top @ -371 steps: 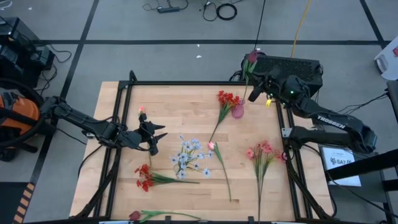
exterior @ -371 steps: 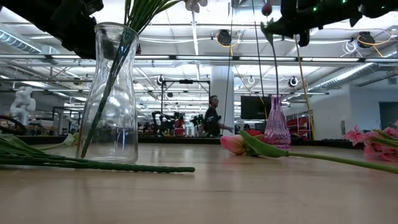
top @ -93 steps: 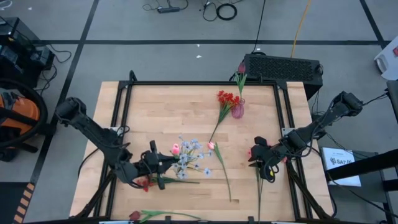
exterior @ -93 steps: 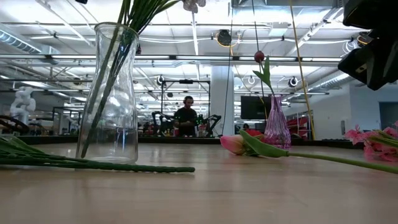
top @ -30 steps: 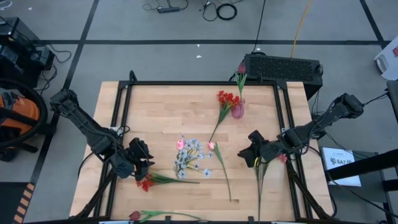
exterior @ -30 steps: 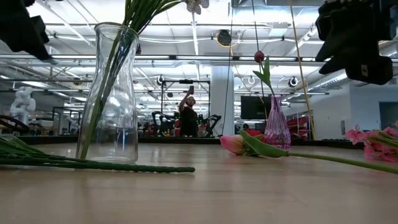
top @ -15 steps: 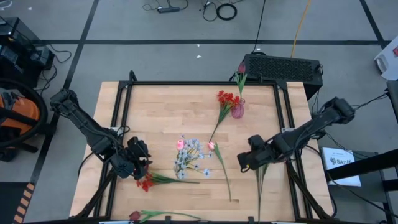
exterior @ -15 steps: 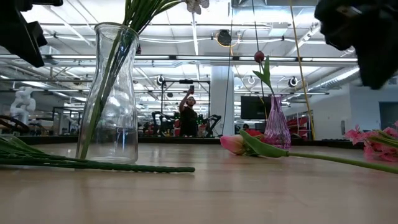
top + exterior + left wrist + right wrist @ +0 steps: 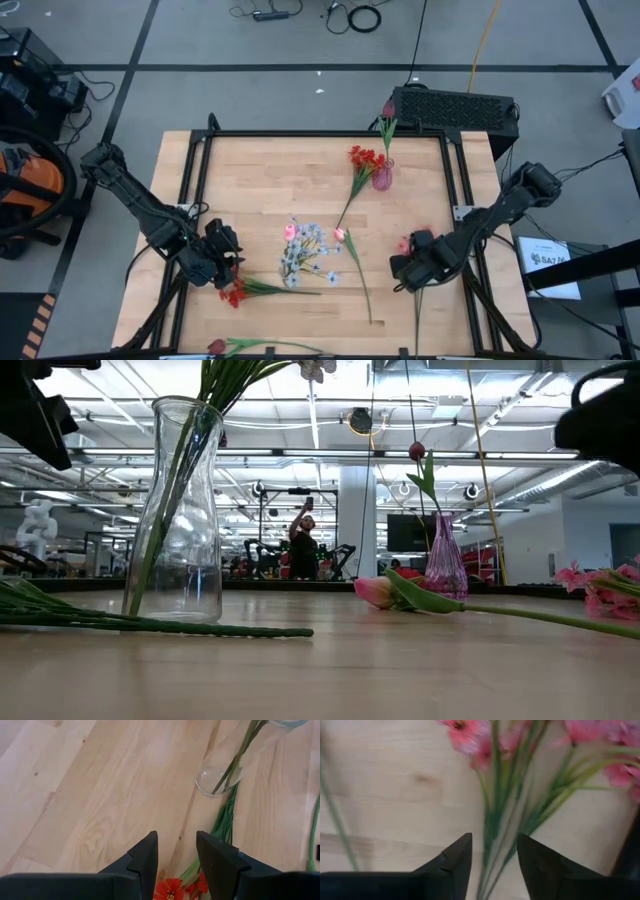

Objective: Sort flowers into vase by color
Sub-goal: Put the pink flowers into the transparent vase

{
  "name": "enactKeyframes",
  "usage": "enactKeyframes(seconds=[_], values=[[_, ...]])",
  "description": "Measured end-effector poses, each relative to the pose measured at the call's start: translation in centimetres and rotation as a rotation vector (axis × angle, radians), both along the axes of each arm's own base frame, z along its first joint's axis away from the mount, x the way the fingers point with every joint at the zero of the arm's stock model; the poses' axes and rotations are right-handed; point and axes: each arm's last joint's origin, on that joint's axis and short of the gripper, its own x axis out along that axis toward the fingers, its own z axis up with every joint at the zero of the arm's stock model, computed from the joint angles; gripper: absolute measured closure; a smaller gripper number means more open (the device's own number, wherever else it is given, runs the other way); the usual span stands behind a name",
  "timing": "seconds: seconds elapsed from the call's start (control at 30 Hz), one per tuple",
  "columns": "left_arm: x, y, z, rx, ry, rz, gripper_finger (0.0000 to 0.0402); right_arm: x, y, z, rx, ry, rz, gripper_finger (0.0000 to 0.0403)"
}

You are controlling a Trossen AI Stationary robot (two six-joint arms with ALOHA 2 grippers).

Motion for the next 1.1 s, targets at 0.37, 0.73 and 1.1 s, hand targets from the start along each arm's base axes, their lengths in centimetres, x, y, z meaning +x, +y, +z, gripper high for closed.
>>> enactKeyframes(seconds=[0.37,0.73,1.1], values=[[0.0,0.0,0.0,-0.003,-0.003,0.008,0.0261,-1.1,1.1,-3.2,0.036,0.017,-0.04,0.0158],[0.0,0.0,0.0,-0.004,-0.004,0.01,0.0261,-2.3,0.8,-6.4,0.08,-0.034,-0.094,0.0099],[0.1,0.0,0.0,0.003,-0.014,0.018,0.0261,-2.1,-0.1,-6.9,0.044,-0.032,-0.097,0.0179]])
